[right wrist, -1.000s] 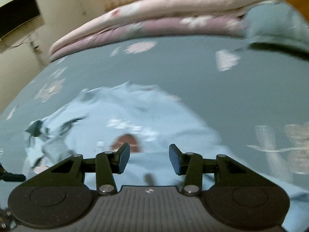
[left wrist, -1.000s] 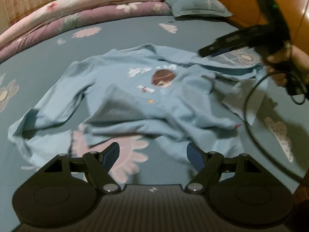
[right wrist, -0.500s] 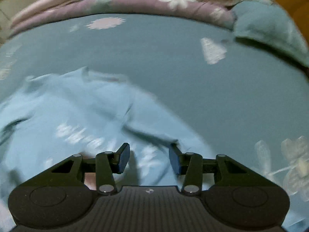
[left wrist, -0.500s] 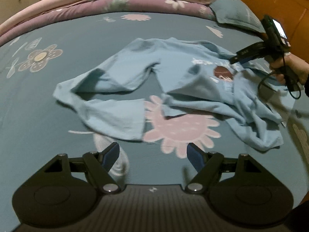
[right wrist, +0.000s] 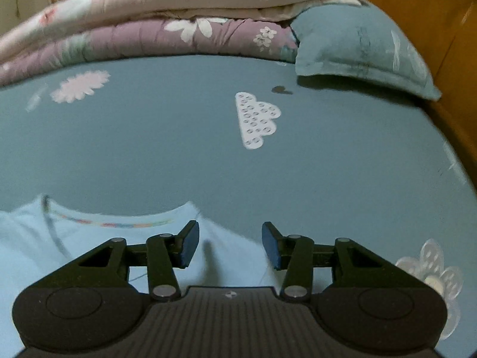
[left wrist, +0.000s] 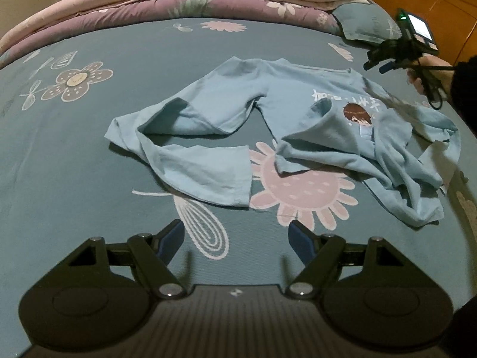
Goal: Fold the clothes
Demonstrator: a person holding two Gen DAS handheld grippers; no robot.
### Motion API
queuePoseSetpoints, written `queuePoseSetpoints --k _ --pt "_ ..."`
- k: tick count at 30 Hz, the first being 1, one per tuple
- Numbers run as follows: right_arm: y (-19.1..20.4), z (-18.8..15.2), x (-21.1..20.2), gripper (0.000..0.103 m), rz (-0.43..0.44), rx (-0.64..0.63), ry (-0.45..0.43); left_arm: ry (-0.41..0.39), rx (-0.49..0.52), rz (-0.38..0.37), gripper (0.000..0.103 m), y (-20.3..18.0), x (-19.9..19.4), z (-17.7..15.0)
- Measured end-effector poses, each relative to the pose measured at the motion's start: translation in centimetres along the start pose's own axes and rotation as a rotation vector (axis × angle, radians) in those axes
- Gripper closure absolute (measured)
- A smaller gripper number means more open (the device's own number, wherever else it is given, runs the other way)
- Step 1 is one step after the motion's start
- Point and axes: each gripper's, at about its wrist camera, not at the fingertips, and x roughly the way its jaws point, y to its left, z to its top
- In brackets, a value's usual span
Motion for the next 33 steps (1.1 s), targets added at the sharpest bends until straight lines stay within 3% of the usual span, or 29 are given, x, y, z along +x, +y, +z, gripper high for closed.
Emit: queuePoseSetpoints --k 5,11,16,22,28,33 --pt "-1.7 -3.9 -4.2 0.047 0.108 0.036 -0.014 0.001 0.023 -0.023 0.026 -1.1 0.6 0.6" --pt "-7.3 -11.8 -10.6 0.039 0.307 0.236 -0.053 0.012 0.083 -0.077 0.026 -4.5 1.7 1.5" --pt "-13.0 -20.5 -13.9 0.038 0.34 0.434 -0.051 0.01 0.139 -0.13 0.026 -8.3 2.2 2.7" --pt "-17.5 -28.4 -13.7 0.038 0.391 0.663 -0.018 0.009 0.194 -0.173 0.026 -12.8 2.5 3.6" --pt "-18.6 -28.8 -11.1 0.036 0.518 0.748 -0.128 0.014 0.228 -0.177 0.026 -16.1 2.3 3.7" --pt "-19.1 -27.9 -9.3 0.036 0.572 0.806 -0.178 0.009 0.25 -0.181 0.026 -18.0 1.7 3.6"
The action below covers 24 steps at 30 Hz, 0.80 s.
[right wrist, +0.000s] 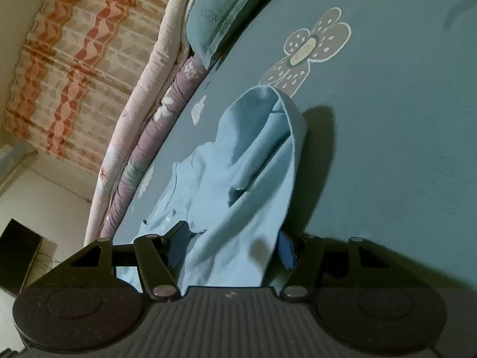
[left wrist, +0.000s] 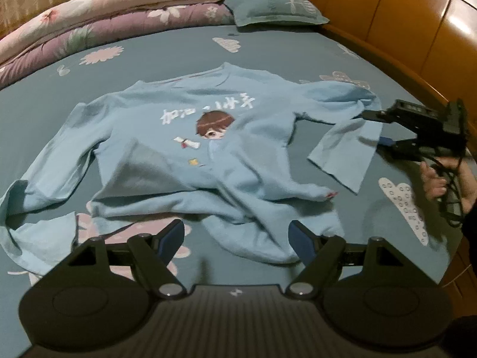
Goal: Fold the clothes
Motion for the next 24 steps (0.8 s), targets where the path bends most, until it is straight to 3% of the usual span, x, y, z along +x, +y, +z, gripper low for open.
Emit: queuePoseSetpoints --k 7,9,15,19,21,23,24 --pt "0.8 -4.4 -0.6 0.036 0.103 0.07 0.082 -0.003 0.007 -0.017 0.025 -0.8 -0.2 0.2" --pt "1.5 -4.7 -0.1 0.036 0.087 0.029 0.073 -0.003 0.006 -0.015 0.025 -0.7 -0.1 0.3" --pt "2.5 -3.4 2.8 0.039 0.091 0.061 0.065 -0.002 0.009 -0.014 0.025 -0.6 0.2 0.4" --pt "2.5 -5.7 1.4 0.041 0.093 0.072 0.065 -0.004 -0.009 -0.02 0.025 -0.1 0.2 0.2" --pt "2.2 -6.2 1.6 0.059 0.058 0.075 0.037 0.002 -0.02 -0.014 0.025 0.3 0.5 0.3" --pt "1.2 -6.3 2.1 0.103 0.03 0.123 0.019 0.01 -0.025 -0.009 0.025 0.5 0.8 0.3" --pt "0.6 -6.3 2.5 0.103 0.024 0.16 0.012 0.012 -0.023 -0.005 0.025 0.4 0.9 0.4"
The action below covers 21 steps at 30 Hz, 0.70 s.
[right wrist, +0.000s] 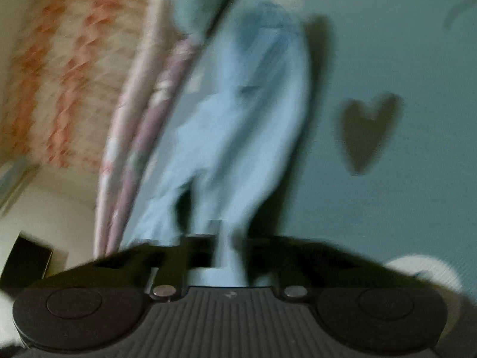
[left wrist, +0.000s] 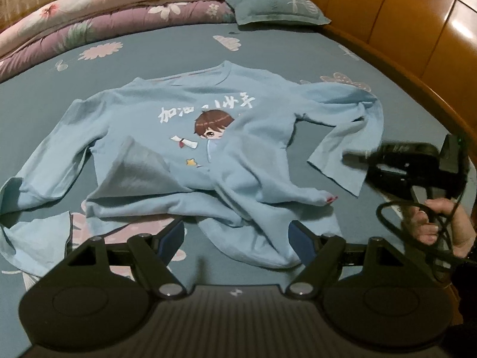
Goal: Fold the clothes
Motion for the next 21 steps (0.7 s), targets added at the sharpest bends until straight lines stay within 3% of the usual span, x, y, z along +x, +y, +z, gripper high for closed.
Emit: queuePoseSetpoints --k 1,5,12,21 --pt "-0.2 0.0 -0.1 0.103 0.019 0.01 -0.008 0.0 0.007 0.002 0.025 -0.1 0.0 0.1" --pt "1.2 0.4 -0.2 0.102 -0.04 -0.069 0.02 -0.003 0.028 -0.01 0.025 -0.5 0.0 0.1" --pt "3.4 3.8 -4.0 0.1 -0.201 -0.272 0.089 0.007 0.032 -0.011 0.025 -0.5 0.5 0.4" --pt "3.5 10.7 -10.7 0.1 -0.598 -0.547 0.228 0.017 0.07 -0.038 0.025 -1.9 1.4 0.9"
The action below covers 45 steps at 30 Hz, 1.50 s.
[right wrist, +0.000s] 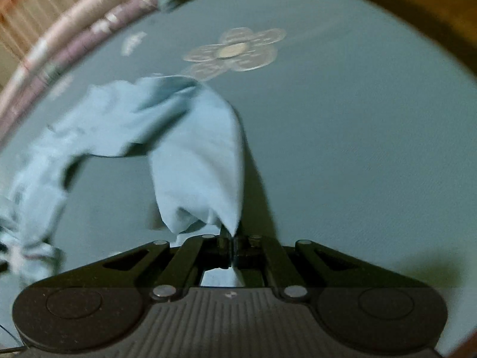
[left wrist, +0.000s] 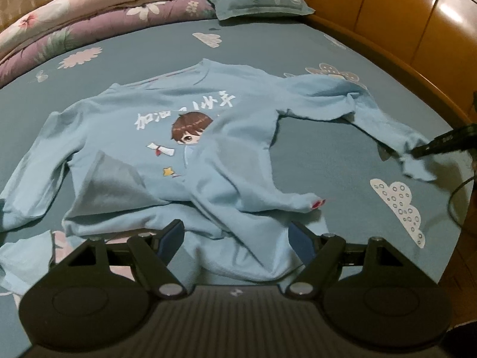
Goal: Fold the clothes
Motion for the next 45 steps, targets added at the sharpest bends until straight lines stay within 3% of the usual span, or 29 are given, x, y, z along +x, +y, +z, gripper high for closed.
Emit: queuePoseSetpoints --k 3,8,15,16,19,23,27,32,34,40,43,45 --pt "-2.0 0.7 -1.0 0.1 -0.11 -0.051 0.021 0.0 0.012 -0.01 0.025 -0.5 0.3 0.3" --pt "-4.6 2.8 -1.1 0.1 -0.218 -0.1 0.029 -0.003 0.032 -0.013 0.025 -1.3 0.2 0.5" --pt "-7.4 5.9 0.1 0.1 -0.284 -0.115 0.072 0.005 0.031 0.012 0.025 -1.4 -0.1 0.2" --pt "-7.9 6.3 0.2 0.098 -0.288 -0.108 0.078 0.006 0.029 0.018 0.025 -1.4 -0.2 0.1" --pt "-8.6 7.0 -0.1 0.074 -0.323 -0.087 0.079 0.002 0.025 0.03 0.025 -1.2 -0.5 0.0" --pt "-9.9 6.3 -1.9 0.071 -0.403 -0.033 0.02 -0.007 0.012 0.035 0.025 -0.9 -0.7 0.1" --pt "-11.6 3.6 -4.8 0.07 -0.315 0.132 -0.096 -0.008 0.009 0.028 0.025 -0.8 -0.3 0.2" --pt "-14.3 -2.2 -5.3 0.069 -0.067 0.454 -0.238 0.004 0.024 0.013 0.025 -1.4 0.4 0.4" --pt "-14.7 -4.0 -4.4 0.069 -0.017 0.546 -0.275 0.011 0.034 0.012 0.025 -1.7 0.6 0.4" --pt "-12.7 -5.4 -3.0 0.069 -0.088 0.548 -0.423 0.017 0.054 0.006 0.025 -2.6 0.6 0.5" --pt "-11.3 -5.0 -2.5 0.091 -0.161 0.476 -0.404 0.012 0.067 0.006 0.025 -3.0 0.5 0.6" --pt "-11.0 -5.1 -2.8 0.092 -0.175 0.443 -0.383 0.007 0.071 0.009 0.025 -3.1 0.3 0.7"
